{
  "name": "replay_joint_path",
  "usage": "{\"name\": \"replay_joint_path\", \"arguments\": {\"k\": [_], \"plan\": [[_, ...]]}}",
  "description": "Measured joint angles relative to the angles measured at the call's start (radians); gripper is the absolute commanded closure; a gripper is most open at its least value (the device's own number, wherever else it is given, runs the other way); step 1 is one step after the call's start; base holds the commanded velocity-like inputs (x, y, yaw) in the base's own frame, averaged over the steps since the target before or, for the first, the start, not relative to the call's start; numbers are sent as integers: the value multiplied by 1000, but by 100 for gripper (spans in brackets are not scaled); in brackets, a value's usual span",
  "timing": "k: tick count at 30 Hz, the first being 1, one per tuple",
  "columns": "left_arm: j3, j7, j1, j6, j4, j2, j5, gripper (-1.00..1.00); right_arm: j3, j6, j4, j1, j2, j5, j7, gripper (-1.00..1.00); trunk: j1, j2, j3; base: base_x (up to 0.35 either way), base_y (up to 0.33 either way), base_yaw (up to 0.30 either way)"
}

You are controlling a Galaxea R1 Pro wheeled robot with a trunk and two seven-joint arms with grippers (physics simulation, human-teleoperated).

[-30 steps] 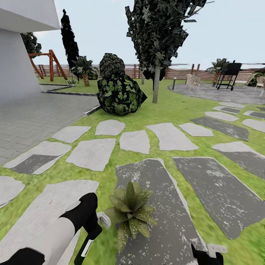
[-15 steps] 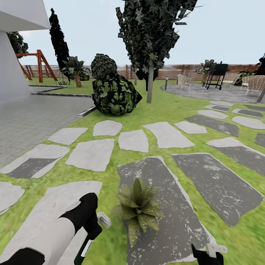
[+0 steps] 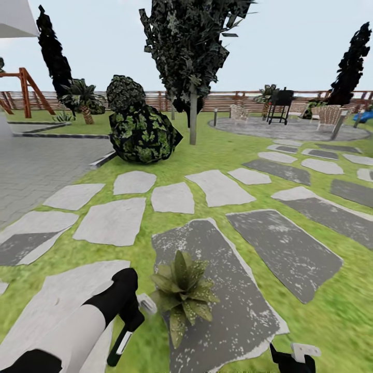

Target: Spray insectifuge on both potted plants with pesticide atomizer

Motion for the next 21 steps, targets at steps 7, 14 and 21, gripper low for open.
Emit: {"name": "replay_joint_path", "arguments": {"k": [7,14,21], "plan": [[-10,-9,-18,8,-7,-2,1,100,0,0,2,0,0,3,3,-100,0,0,0,5,31,-147],[-11,-11,-11,4,-4,-3,-1,100,0,0,2,0,-2,3,0,-100,0,0,0,33,44,0],[-11,-12,-6,5,-4,-8,-3,100,0,0,2,0,0,1,0,-100,0,0,0,1,173,-105]]}}
